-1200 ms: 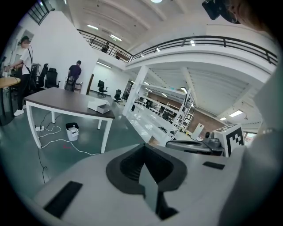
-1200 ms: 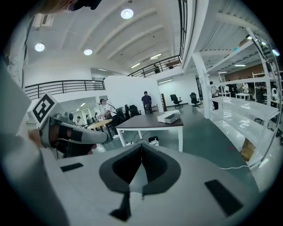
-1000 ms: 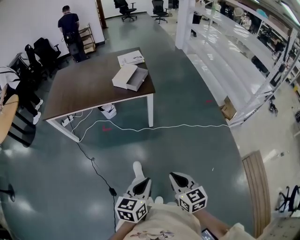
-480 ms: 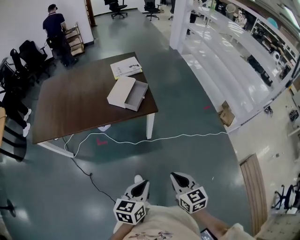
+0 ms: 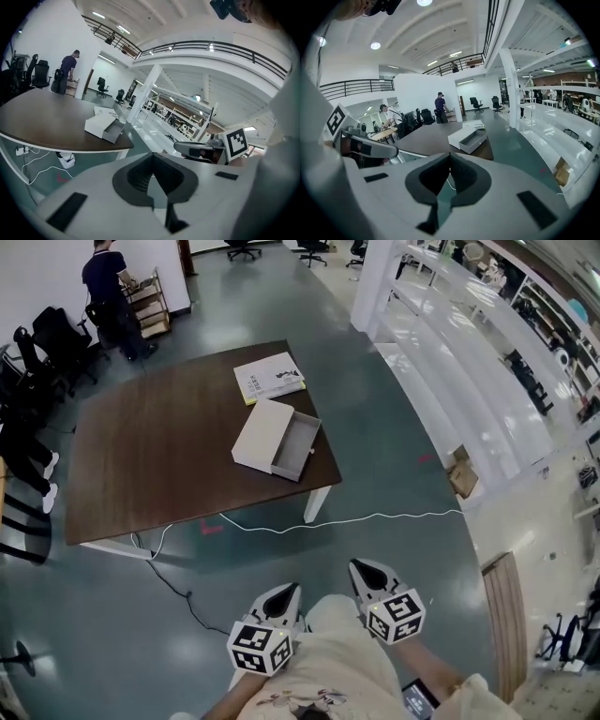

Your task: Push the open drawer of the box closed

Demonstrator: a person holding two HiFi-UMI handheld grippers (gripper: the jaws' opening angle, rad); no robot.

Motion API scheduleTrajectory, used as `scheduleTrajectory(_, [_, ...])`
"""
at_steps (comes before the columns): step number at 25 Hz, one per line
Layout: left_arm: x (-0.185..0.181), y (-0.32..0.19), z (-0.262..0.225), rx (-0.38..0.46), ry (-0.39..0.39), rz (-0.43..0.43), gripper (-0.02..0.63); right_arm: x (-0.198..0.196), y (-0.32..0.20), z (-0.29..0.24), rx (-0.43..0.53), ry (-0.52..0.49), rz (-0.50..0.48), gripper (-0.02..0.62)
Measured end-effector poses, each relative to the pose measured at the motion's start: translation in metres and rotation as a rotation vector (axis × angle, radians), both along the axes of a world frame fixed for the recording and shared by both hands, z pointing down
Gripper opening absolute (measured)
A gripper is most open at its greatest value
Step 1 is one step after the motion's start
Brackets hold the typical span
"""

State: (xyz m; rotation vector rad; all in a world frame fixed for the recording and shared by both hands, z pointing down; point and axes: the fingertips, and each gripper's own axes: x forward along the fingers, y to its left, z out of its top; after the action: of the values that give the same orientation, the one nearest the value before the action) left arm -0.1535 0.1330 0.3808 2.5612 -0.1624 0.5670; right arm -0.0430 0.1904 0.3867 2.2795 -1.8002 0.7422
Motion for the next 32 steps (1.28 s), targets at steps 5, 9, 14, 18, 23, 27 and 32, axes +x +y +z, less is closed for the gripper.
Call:
scheduleTrajectory(5, [0.023,-0.024,0.001,-0.024,-0.012,0.009,0.006,0.020,-0.030,-0.004,-0.012,-0.009,-0.016,0.000])
scheduleTrajectory(9, [0.047,-0.047,0.011,-0.032,-0.035,-0.011,0.006,0.048,-0.052,0.007,-0.022,-0.026,-0.024,0.000])
scheduleTrajectory(14, [0.102,-0.085,0.016,-0.030,-0.051,-0.056,0.006,0.102,-0.082,0.014,-0.021,-0.042,-0.056,0.000])
scheduleTrajectory(18, [0.152,-0.103,0.016,-0.008,-0.077,-0.069,0.006,0.143,-0.105,0.013,-0.014,-0.052,-0.103,0.000])
scheduleTrajectory(23, [0.212,-0.113,0.023,0.060,-0.119,-0.061,0.006,0.189,-0.127,0.021,-0.017,-0.032,-0.201,0.000])
scheduleTrajectory(27, [0.245,-0.123,0.036,0.076,-0.159,-0.082,0.006,0.212,-0.145,0.032,-0.028,-0.024,-0.276,0.000])
scheduleTrajectory(32, [0.267,-0.134,0.054,0.061,-0.204,-0.105,0.006,0.222,-0.165,0.049,-0.065,-0.001,-0.377,0.005])
